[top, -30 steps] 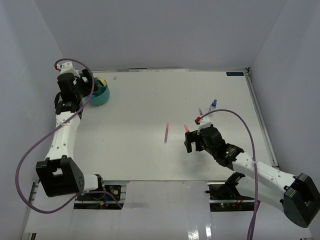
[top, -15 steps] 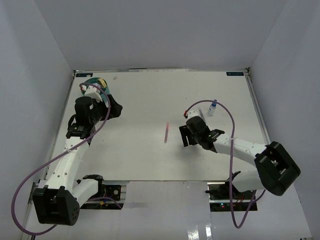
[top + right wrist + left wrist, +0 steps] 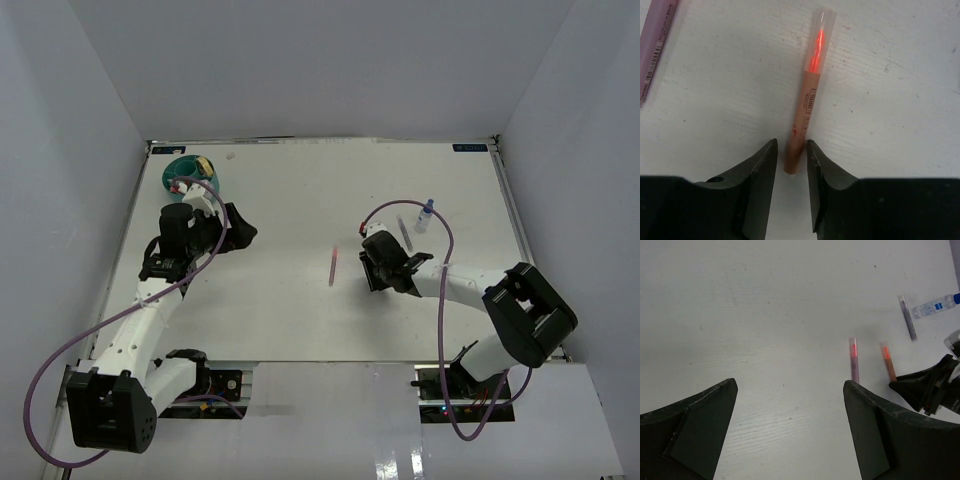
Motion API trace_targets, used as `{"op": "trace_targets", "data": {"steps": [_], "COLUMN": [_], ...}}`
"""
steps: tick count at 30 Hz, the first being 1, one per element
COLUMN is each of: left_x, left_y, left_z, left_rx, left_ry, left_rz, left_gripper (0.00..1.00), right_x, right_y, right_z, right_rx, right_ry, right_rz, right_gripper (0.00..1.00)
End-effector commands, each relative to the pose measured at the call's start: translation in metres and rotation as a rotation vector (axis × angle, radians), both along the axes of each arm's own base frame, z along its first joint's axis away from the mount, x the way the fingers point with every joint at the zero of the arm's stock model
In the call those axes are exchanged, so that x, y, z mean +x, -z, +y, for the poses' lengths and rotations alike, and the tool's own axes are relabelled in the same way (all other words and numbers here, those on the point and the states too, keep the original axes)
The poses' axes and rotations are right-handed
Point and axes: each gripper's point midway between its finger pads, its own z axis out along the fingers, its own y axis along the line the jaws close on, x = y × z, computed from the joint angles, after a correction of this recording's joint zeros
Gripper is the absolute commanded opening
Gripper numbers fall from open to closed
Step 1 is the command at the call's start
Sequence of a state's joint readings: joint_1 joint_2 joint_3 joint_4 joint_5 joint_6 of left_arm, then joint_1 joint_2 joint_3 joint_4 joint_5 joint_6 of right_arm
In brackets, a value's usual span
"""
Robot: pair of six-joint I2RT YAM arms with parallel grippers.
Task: Sort the stationery into containers
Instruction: Pick up the pen from the center of the board.
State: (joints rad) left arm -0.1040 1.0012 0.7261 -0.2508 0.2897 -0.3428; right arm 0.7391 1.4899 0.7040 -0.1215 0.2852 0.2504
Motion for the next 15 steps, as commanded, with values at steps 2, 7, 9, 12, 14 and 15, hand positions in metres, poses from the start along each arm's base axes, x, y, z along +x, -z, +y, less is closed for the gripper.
{"op": "trace_targets", "data": {"steps": [2, 7, 9, 12, 14, 15], "left_x": [-0.007, -0.012, -0.012, -0.012, -0.01, -0.011], "left_y": [-0.012, -0.019, -0.022, -0.029, -0.031, -0.036], "left_z": [-0.022, -0.041, -0.051, -0.066, -0.076, -0.089], "left_rx": [-0.101, -0.217, -0.248, -0.295, -0.337, -0.351], "left_ry": [0.074, 0.105, 0.13, 0.147, 0.146, 0.174], "left_rz": [0.004, 0.055, 0.065, 0.073, 0.092, 0.085], "left_gripper": [0.98, 0.98, 0.98, 0.98, 0.98, 0.98], "right_x": [0.0, 0.002, 0.004, 0.002, -0.002, -0.003], "right_y": [0.006, -0.011, -0.025, -0.047, -0.068, -0.075], "right_z": [-0.01, -0.01, -0.008, 0.001, 0.015, 0.02], "right_rx": [-0.059, -0.035, 0.0, 0.09, 0.198, 0.237], "right_ry": [-0.001, -0.005, -0.009, -0.052, -0.107, -0.128], "right_rz": [0.018, -0.031, -0.071, -0.13, -0.182, -0.199], "right_gripper": [0.28, 0.11, 0.08, 0.08, 0.08, 0.08]}}
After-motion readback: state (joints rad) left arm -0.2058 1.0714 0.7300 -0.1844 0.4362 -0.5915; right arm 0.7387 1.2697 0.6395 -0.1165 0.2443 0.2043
